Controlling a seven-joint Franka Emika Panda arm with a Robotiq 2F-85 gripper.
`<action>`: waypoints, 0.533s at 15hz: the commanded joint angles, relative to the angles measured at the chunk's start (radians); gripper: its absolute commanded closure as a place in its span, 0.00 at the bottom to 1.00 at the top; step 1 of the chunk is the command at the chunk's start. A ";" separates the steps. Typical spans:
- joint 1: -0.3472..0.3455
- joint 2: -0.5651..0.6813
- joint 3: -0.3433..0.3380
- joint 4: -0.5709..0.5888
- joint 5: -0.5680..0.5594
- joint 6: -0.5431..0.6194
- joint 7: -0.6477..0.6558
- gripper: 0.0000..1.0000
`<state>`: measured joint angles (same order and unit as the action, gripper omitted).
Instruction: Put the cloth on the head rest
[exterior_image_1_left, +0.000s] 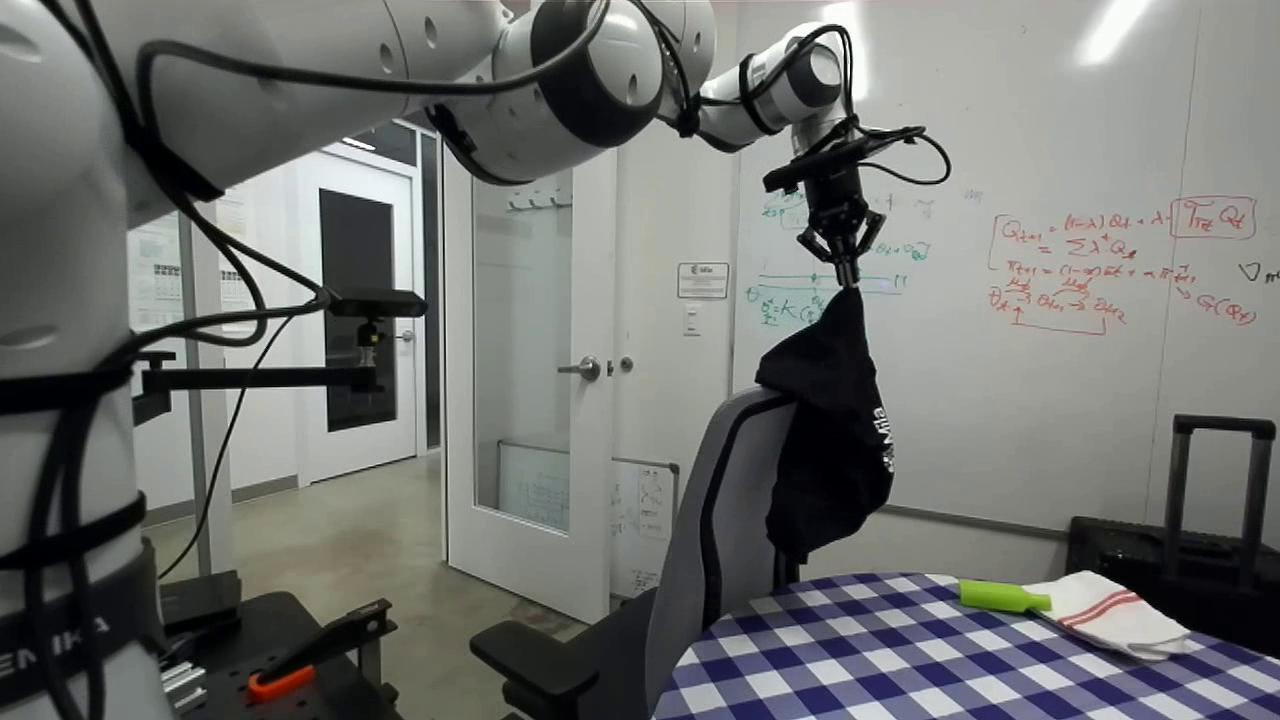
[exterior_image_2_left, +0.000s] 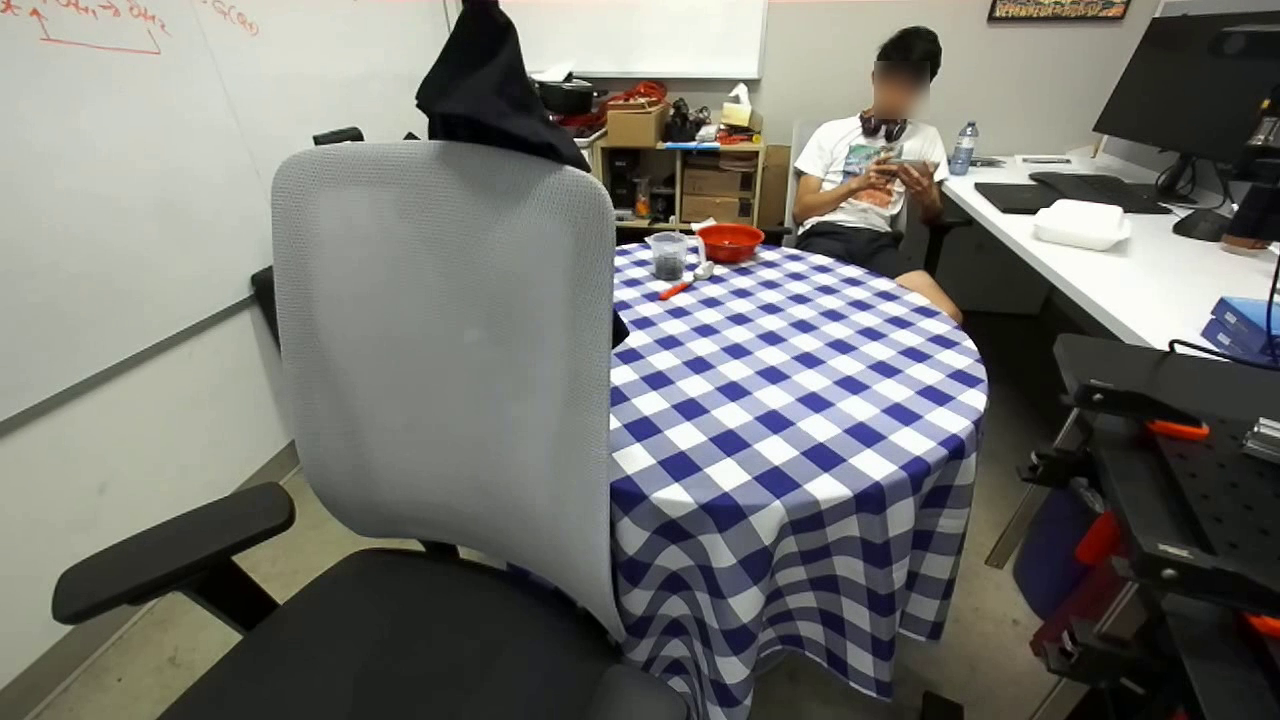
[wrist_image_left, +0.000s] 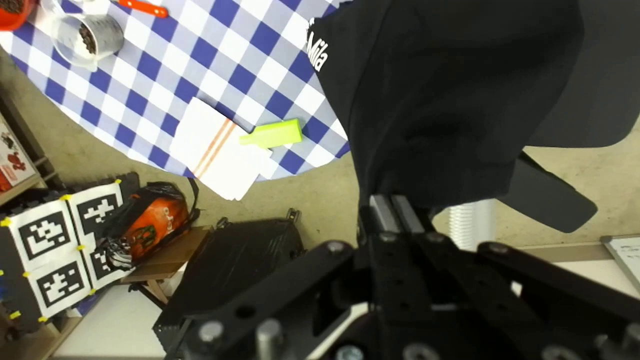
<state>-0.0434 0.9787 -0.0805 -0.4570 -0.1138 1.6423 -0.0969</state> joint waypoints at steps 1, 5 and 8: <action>-0.054 0.001 0.006 0.033 0.027 -0.022 0.037 0.97; -0.084 0.003 -0.010 0.010 0.013 -0.018 0.061 0.97; -0.095 0.050 -0.003 0.036 0.019 -0.064 0.055 0.97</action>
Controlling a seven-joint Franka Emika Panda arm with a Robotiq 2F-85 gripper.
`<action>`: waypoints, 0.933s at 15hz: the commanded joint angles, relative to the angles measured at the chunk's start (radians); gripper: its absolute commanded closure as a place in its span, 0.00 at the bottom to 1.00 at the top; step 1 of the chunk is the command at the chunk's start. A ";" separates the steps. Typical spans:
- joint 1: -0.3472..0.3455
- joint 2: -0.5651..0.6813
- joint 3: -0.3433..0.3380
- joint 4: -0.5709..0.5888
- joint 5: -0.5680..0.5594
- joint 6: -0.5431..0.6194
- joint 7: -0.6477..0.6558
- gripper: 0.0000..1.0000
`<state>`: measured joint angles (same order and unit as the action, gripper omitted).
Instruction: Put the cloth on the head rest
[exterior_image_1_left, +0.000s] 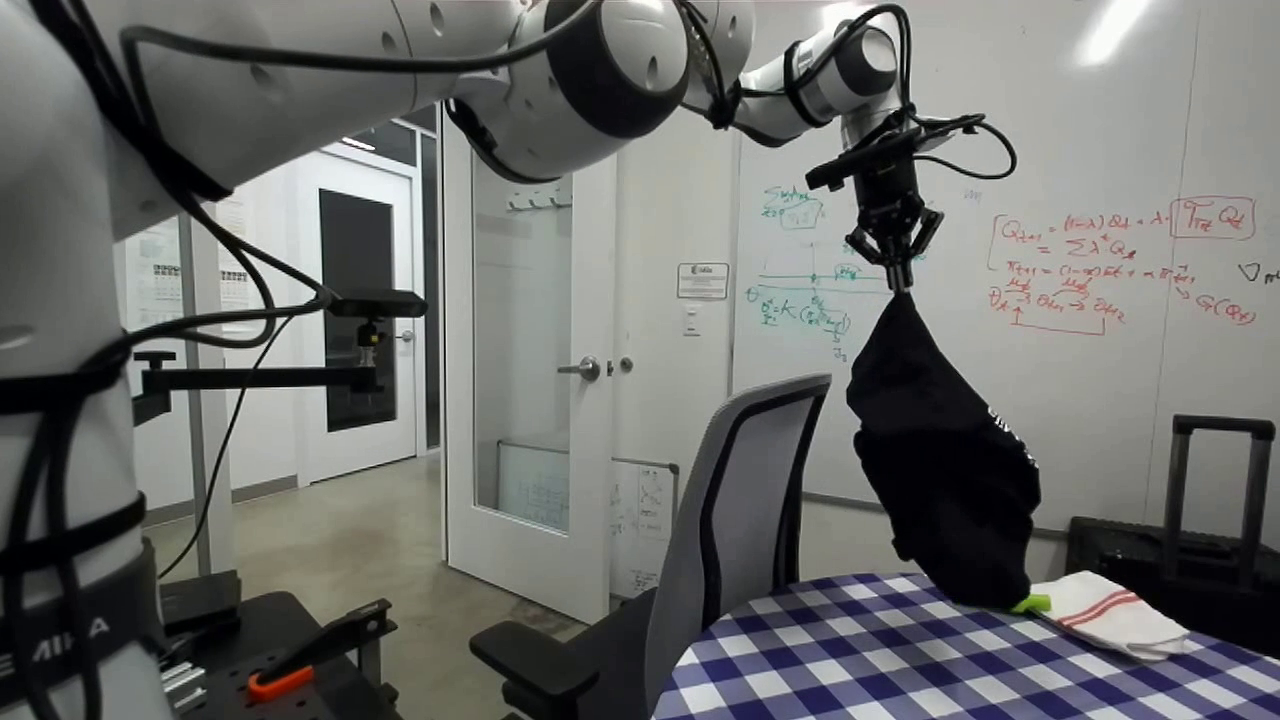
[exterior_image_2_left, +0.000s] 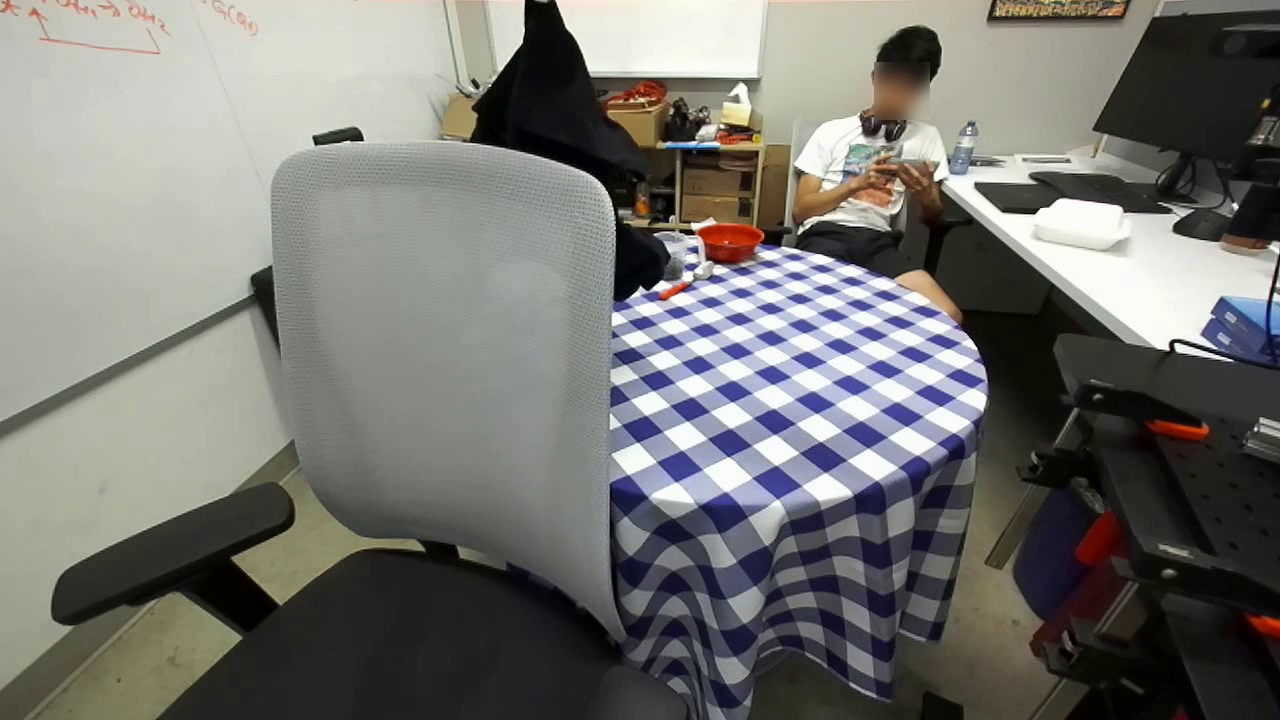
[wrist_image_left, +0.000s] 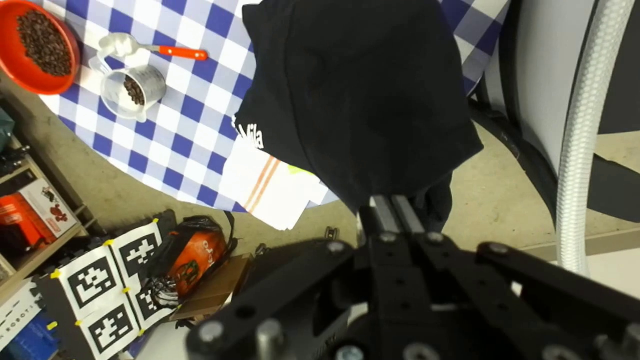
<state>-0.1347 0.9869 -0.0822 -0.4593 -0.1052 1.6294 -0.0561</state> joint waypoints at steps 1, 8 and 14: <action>-0.008 0.055 0.001 0.035 0.013 -0.066 0.012 0.97; -0.053 0.231 -0.042 0.042 -0.015 -0.175 0.065 0.97; -0.100 0.427 -0.071 0.054 -0.032 -0.213 0.045 0.97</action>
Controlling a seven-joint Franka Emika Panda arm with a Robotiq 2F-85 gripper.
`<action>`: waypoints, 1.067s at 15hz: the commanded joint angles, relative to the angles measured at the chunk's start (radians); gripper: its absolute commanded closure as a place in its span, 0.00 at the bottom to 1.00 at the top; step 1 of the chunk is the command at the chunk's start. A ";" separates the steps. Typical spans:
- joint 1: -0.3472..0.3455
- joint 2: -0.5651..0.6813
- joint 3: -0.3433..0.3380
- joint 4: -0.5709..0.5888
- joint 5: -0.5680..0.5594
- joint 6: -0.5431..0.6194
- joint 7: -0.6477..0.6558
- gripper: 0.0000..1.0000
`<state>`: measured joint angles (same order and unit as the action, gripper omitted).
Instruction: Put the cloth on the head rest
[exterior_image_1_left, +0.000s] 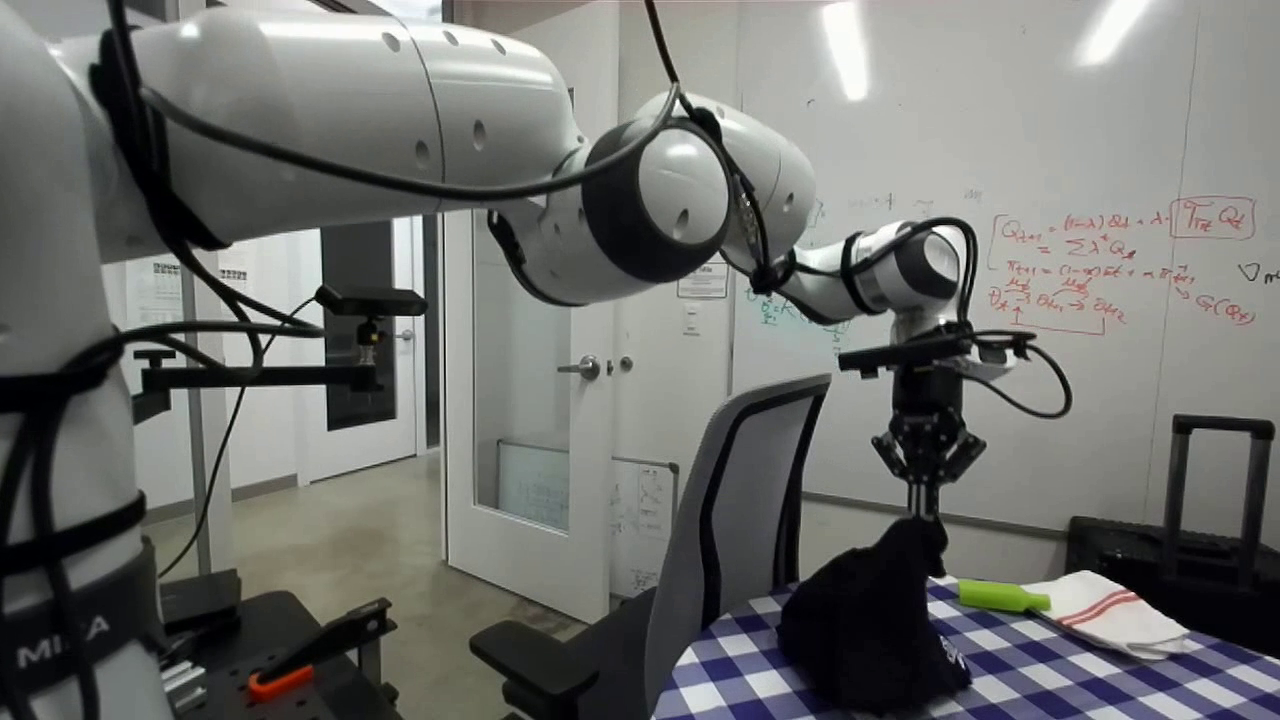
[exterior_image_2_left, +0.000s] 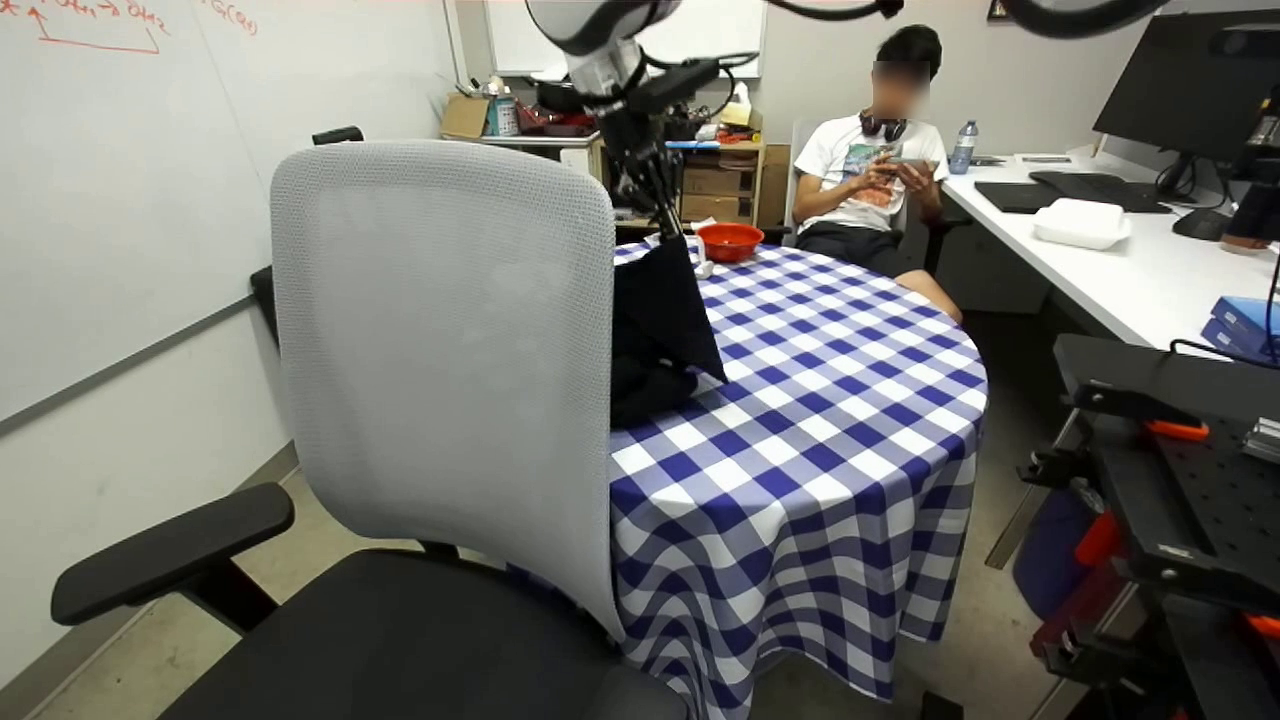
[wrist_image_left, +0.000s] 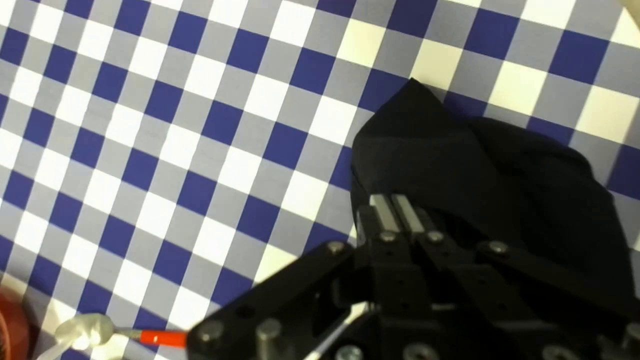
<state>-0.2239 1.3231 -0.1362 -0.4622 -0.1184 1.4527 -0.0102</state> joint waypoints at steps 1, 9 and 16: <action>-0.018 0.115 -0.022 0.057 -0.020 -0.038 0.007 0.95; -0.045 0.163 -0.044 0.046 -0.020 0.005 0.021 0.30; -0.050 0.026 -0.003 0.033 0.041 0.046 0.114 0.00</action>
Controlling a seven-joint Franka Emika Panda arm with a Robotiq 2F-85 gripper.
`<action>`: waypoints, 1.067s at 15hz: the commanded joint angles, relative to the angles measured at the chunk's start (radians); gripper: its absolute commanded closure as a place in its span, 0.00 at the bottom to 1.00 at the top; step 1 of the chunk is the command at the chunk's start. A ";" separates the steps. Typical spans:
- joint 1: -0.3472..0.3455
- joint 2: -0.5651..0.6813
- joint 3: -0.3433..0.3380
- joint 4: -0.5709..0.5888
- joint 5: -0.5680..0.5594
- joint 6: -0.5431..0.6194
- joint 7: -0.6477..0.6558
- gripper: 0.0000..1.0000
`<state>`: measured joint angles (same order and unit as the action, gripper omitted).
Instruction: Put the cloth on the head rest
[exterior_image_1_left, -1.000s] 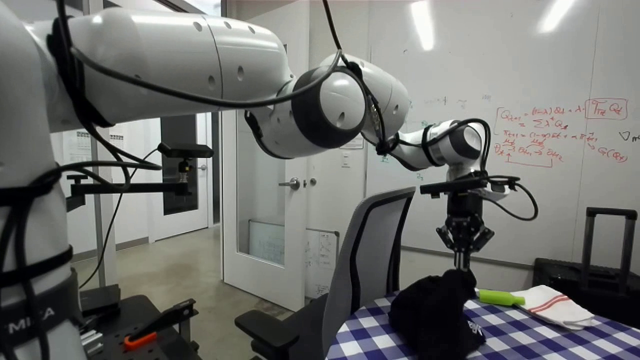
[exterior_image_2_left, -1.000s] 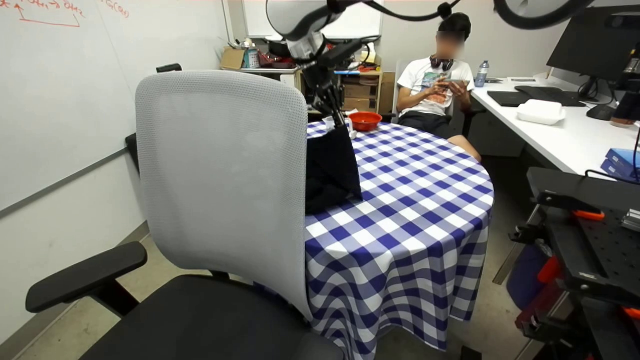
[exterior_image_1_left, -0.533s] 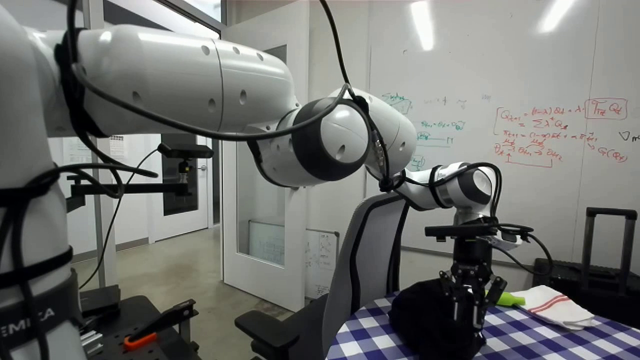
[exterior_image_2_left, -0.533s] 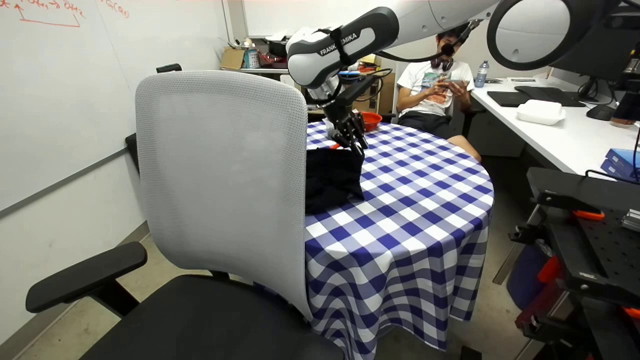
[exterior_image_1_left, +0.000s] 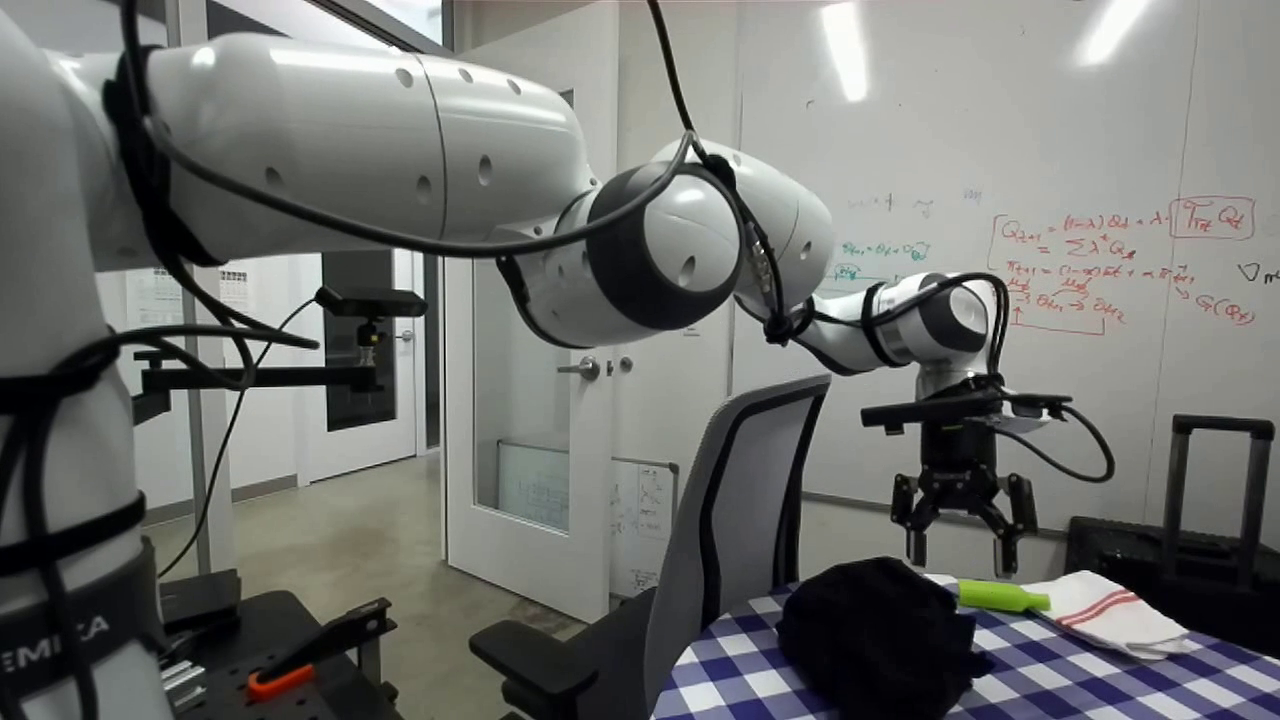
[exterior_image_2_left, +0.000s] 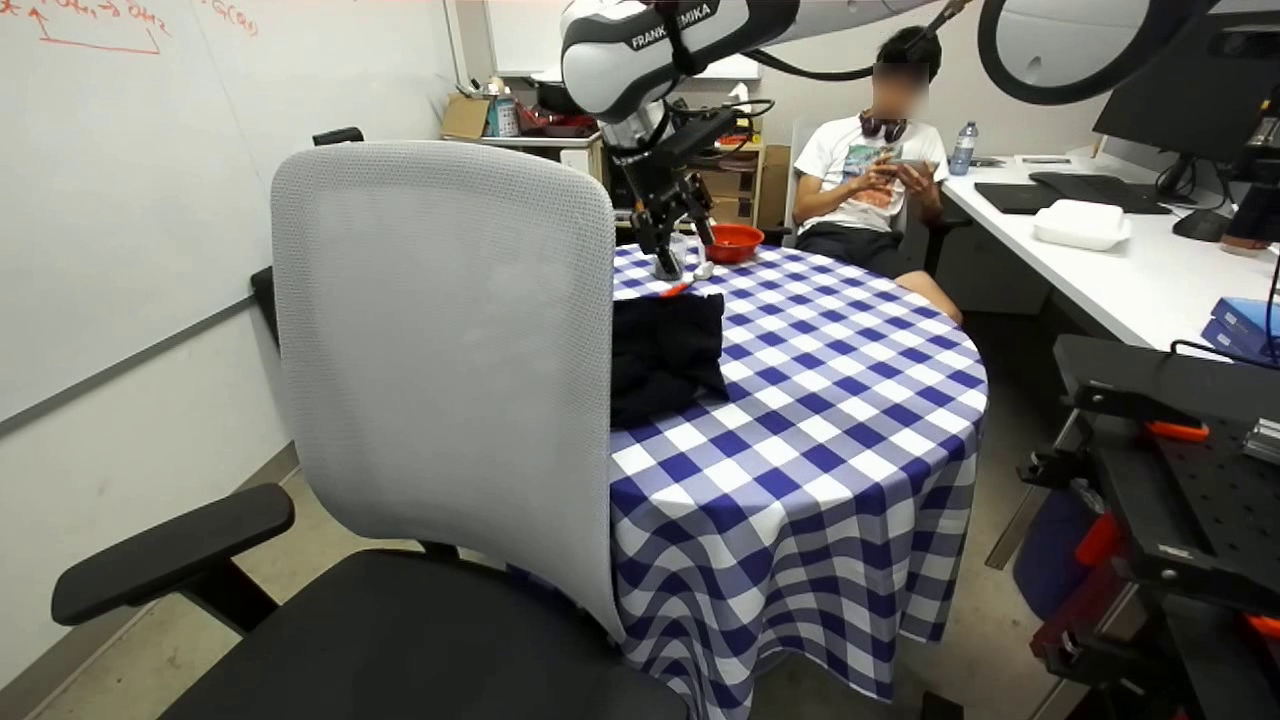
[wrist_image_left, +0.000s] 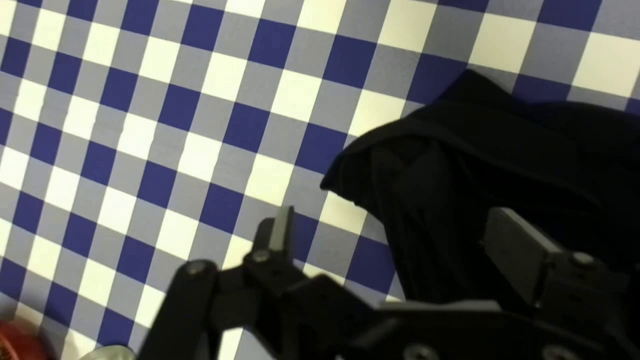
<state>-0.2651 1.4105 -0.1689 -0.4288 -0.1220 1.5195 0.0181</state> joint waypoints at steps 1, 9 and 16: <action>-0.009 -0.084 0.037 -0.005 0.063 -0.045 0.138 0.00; 0.049 -0.089 -0.006 -0.057 0.055 -0.178 0.561 0.00; 0.016 0.033 0.025 0.021 0.125 -0.132 0.929 0.00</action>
<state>-0.2267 1.4094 -0.1582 -0.4563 -0.0477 1.3429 0.8287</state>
